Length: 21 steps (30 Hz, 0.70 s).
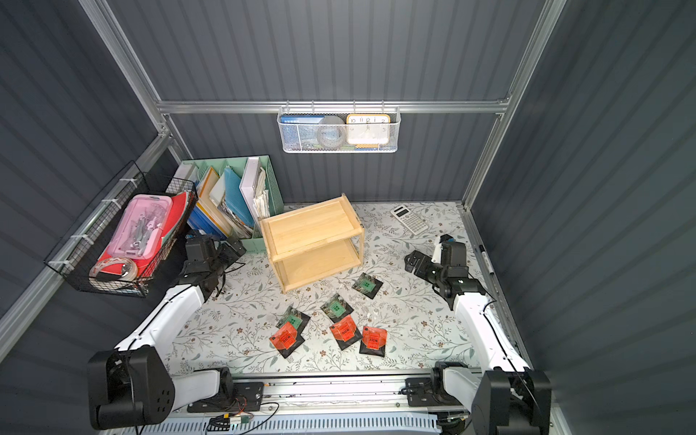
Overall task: Place the tea bags on the shelf by color
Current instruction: Pick up the tea bag from the center of the board.
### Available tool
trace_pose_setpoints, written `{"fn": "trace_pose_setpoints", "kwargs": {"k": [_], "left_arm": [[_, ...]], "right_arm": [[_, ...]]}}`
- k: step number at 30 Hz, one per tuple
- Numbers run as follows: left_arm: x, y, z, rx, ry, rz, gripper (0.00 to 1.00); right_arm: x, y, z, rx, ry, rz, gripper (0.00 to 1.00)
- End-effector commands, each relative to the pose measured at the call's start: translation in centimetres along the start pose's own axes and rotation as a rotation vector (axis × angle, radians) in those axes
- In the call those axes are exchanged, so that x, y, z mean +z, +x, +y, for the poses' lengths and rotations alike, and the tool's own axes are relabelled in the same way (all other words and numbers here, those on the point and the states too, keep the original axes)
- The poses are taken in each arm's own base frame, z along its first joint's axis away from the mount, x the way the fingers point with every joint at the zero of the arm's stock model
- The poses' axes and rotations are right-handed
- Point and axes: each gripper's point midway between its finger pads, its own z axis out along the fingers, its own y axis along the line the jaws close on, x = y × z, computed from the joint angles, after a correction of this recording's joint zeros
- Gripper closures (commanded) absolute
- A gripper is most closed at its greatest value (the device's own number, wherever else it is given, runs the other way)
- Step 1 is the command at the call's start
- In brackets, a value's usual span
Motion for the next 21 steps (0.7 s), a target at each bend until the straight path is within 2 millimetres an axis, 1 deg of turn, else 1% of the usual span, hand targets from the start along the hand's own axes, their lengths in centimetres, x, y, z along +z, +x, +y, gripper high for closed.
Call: {"fn": "trace_pose_setpoints", "kwargs": {"k": [1, 4, 8, 10, 12, 16, 18, 21], "left_arm": [[-2.4, 3.8, 1.7, -0.132, -0.061, 0.161, 0.00], [-4.2, 5.0, 1.1, -0.158, -0.004, 0.211, 0.00], [-6.5, 6.7, 1.2, -0.184, 0.011, 0.287, 0.00], [-7.4, 7.8, 1.4, -0.204, 0.017, 0.329, 0.00], [-8.1, 9.2, 1.5, -0.221, 0.029, 0.382, 0.00], [-9.2, 11.5, 1.1, -0.242, 0.090, 0.467, 0.00], [-9.8, 12.1, 0.8, -0.247, 0.130, 0.486, 0.00], [-10.6, 13.0, 1.2, -0.259, 0.130, 0.507, 0.00]], "right_arm": [[-0.7, 5.3, 1.6, 0.055, -0.027, 0.227, 0.01], [-1.1, 6.9, 3.7, 0.022, -0.052, 0.270, 0.01], [-1.5, 9.6, 6.3, -0.041, -0.041, 0.314, 0.01], [-1.4, 10.9, 7.1, -0.027, -0.046, 0.346, 0.01], [-1.3, 12.3, 8.3, -0.023, -0.068, 0.383, 0.01], [-1.8, 13.9, 10.4, -0.033, -0.103, 0.410, 0.01], [-2.0, 14.6, 11.2, -0.042, -0.121, 0.425, 0.01], [-2.4, 15.6, 11.9, -0.057, -0.139, 0.446, 0.01]]}}
